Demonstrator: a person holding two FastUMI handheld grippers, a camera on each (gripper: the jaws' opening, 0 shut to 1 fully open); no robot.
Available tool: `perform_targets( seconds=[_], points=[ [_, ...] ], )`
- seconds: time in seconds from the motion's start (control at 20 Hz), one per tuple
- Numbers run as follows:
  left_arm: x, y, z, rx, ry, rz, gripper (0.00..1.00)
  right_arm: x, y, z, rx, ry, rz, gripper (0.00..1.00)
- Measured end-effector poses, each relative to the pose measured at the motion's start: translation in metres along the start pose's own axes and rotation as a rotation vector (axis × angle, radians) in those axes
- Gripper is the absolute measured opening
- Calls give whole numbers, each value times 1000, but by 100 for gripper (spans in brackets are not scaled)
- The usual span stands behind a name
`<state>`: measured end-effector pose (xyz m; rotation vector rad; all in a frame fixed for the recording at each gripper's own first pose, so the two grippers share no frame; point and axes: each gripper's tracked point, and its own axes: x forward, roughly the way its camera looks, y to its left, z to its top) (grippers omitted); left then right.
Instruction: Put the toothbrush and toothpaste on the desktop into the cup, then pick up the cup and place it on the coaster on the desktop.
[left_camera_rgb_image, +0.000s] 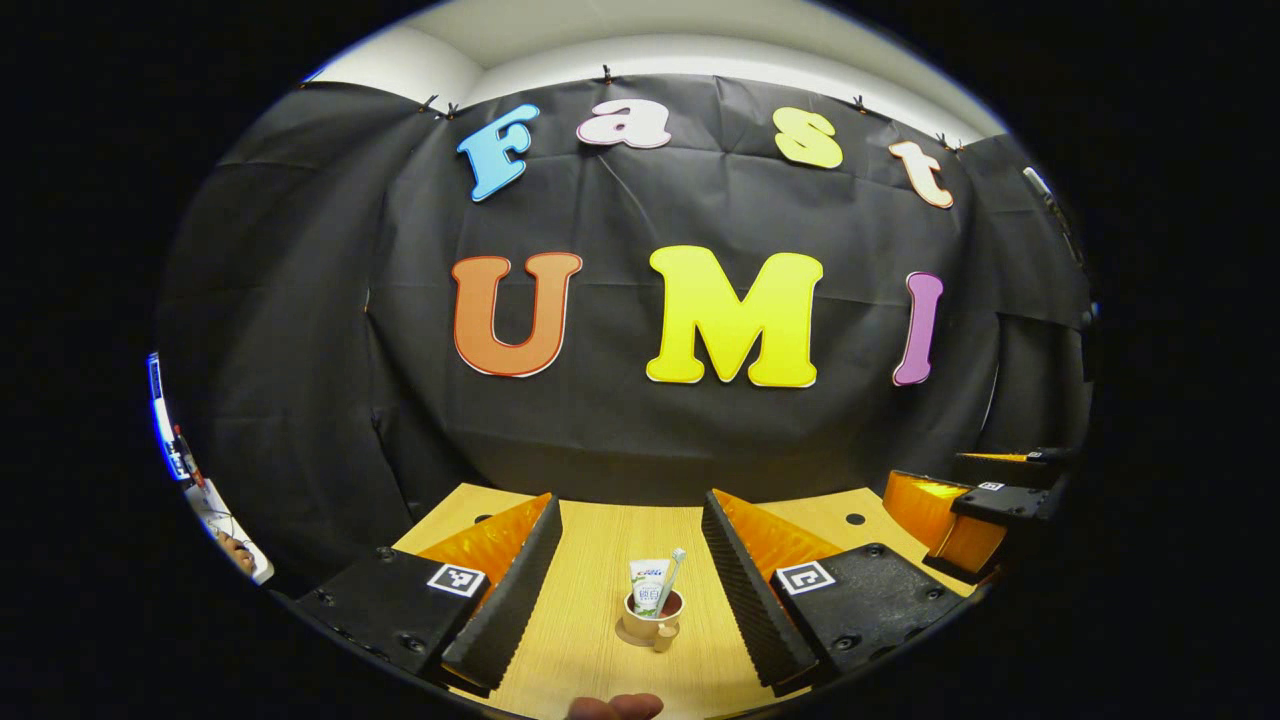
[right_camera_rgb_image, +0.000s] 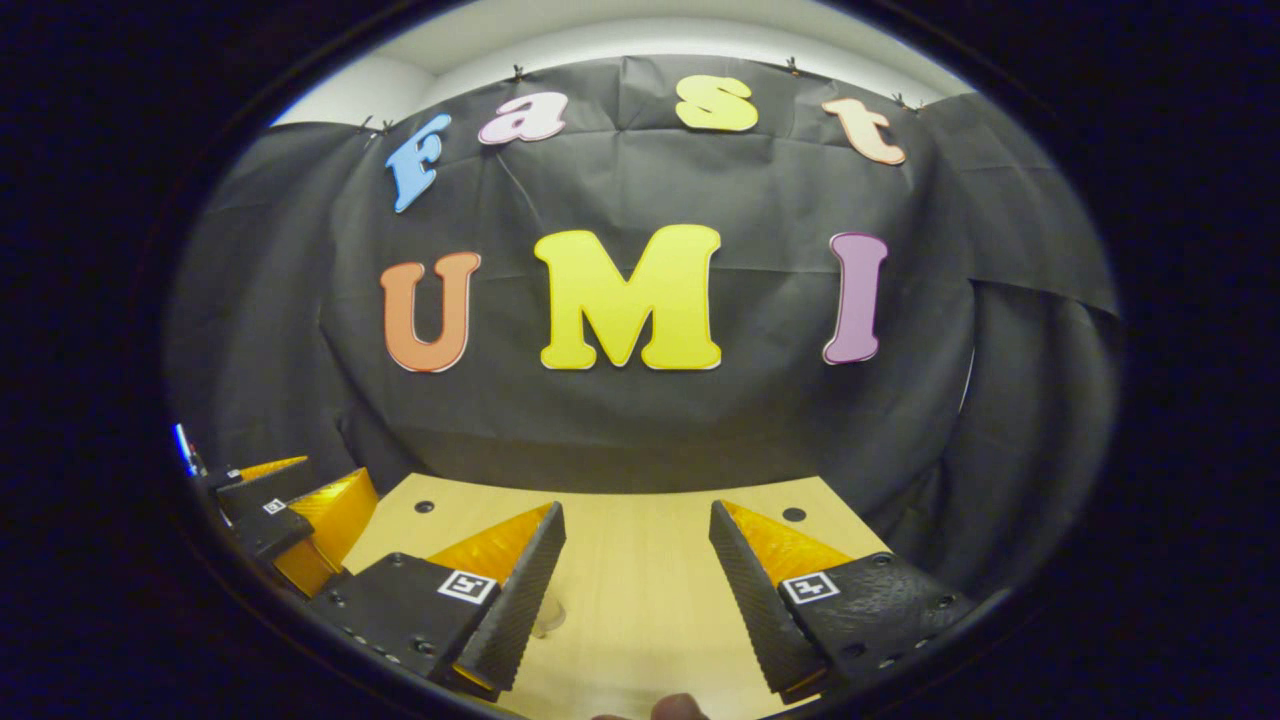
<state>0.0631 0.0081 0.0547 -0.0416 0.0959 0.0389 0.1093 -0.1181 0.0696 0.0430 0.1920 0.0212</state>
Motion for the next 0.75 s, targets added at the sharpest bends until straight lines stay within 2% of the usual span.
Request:
perform_targets(
  seconds=[0.75],
  points=[
    [5,3,1,6,4,16,90,10,7,5,-39,-25,8,89]
  ],
)
